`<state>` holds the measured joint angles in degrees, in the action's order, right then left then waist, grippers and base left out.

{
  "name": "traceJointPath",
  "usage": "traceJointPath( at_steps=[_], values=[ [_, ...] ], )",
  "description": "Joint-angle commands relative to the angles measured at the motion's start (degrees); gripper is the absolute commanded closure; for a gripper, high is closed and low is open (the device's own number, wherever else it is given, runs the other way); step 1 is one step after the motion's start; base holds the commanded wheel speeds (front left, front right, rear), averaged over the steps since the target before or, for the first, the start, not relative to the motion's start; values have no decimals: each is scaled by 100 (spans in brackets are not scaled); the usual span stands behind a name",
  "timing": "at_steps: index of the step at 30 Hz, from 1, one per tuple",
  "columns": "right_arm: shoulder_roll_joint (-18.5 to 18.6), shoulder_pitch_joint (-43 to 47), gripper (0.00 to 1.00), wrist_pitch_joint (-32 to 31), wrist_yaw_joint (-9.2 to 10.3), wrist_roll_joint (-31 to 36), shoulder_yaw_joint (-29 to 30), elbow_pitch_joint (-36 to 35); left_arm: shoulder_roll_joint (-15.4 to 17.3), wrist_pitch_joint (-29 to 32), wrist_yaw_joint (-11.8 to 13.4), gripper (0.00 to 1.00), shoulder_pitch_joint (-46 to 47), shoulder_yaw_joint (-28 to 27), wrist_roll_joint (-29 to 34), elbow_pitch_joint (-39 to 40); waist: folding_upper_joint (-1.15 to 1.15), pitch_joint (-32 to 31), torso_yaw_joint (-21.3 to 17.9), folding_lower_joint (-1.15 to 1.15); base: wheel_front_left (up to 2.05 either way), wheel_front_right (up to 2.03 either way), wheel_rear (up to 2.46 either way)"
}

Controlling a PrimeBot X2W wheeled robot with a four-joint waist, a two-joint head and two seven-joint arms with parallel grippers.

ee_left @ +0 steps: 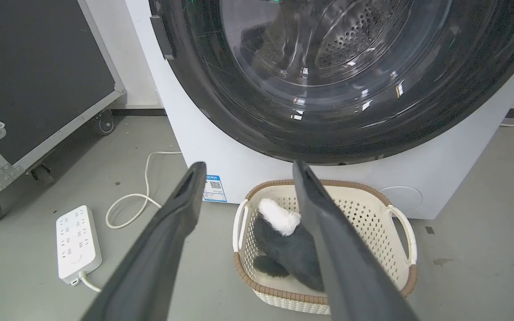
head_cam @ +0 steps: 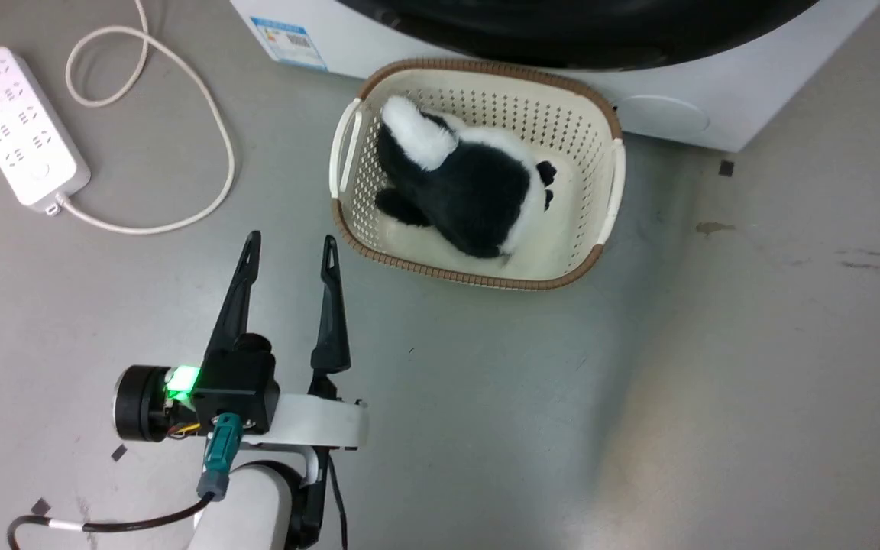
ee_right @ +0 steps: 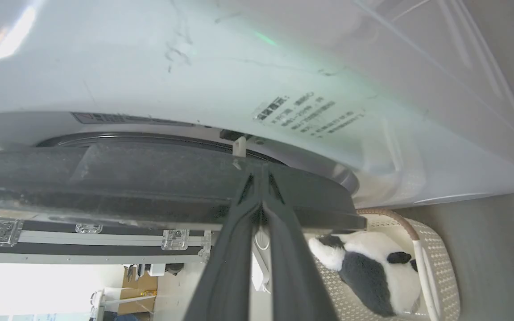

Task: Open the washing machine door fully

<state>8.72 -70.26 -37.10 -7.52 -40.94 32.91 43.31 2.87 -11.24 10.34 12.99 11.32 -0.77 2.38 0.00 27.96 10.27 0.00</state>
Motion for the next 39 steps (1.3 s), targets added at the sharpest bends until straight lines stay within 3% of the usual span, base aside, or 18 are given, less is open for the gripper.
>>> traceJointPath(
  at_steps=[1, 12, 19, 27, 39],
  values=[
    [71, -282, 100, -116, 2, -99, 119, 191, 11, -69, 49, 0, 111, 49, -28, 33, 0, 66, 49, 0, 0, 0, 0],
    [225, -1382, 100, -855, 3, -234, 747, 1228, 6, -200, 204, 0, 270, 204, -49, 45, 0, 358, 185, 0, 0, 0, 0],
    [233, -1513, 100, -1315, 3, -315, 1040, 1561, 5, -284, 297, 0, 338, 278, -51, 17, 0, 358, 209, 0, 0, 0, 0],
    [26, -1148, 100, -1863, 3, -543, 1418, 1545, 5, -375, 344, 0, 336, 334, -29, -52, 0, 77, 153, 0, 0, 0, 0],
    [-523, 296, 100, -2541, 3, -600, 1530, 756, 18, -375, 251, 0, 22, 289, -28, -163, 0, -661, 70, 0, 0, 0, 0]
  ],
)
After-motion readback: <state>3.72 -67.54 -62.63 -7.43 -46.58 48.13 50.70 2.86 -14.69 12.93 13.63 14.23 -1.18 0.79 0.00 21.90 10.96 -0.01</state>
